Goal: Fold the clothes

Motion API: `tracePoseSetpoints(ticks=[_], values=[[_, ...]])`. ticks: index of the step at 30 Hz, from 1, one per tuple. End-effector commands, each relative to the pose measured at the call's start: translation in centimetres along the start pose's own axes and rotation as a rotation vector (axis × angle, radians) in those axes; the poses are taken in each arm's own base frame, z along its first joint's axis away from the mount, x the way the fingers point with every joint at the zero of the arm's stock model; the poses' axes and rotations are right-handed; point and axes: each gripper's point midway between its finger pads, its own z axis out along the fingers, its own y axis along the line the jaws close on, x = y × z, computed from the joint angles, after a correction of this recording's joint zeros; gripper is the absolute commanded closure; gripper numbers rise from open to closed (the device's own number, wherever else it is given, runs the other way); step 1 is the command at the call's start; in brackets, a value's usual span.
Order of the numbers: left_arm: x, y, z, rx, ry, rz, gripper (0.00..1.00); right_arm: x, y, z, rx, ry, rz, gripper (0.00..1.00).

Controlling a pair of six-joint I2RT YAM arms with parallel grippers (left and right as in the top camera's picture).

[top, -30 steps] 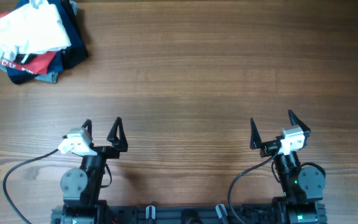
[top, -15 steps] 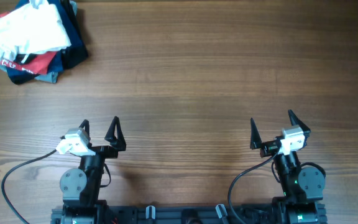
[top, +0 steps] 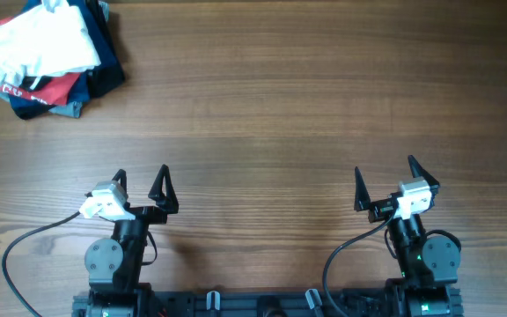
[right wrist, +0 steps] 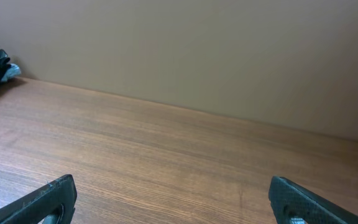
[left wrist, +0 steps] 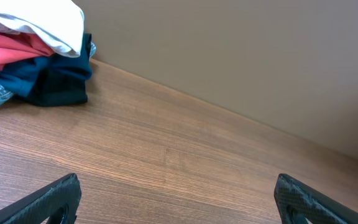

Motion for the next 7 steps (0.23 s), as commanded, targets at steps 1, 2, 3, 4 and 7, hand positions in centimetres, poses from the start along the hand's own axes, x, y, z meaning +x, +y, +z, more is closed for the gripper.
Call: tracePoseSetpoints(ticks=[1,2,3,4,7], values=[[0.03,0.49,0.01,-0.02,-0.009,0.012,0.0,-0.33,0.07,-0.09,-0.007,-0.016,-0.011,0.0],[0.03,0.49,0.01,-0.02,-0.009,0.012,0.0,-0.31,0.08,-0.08,-0.007,-0.016,-0.012,0.0],[0.03,0.49,0.01,-0.02,-0.009,0.012,0.0,-0.33,0.07,-0.09,-0.007,-0.016,-0.011,0.0],[0.03,0.49,0.01,-0.02,-0.009,0.012,0.0,-0.33,0.07,-0.09,-0.007,-0.016,-0.011,0.0],[0.03,0.49,0.01,-0.02,-0.009,0.012,0.0,-0.33,0.07,-0.09,-0.007,-0.016,-0.012,0.0]])
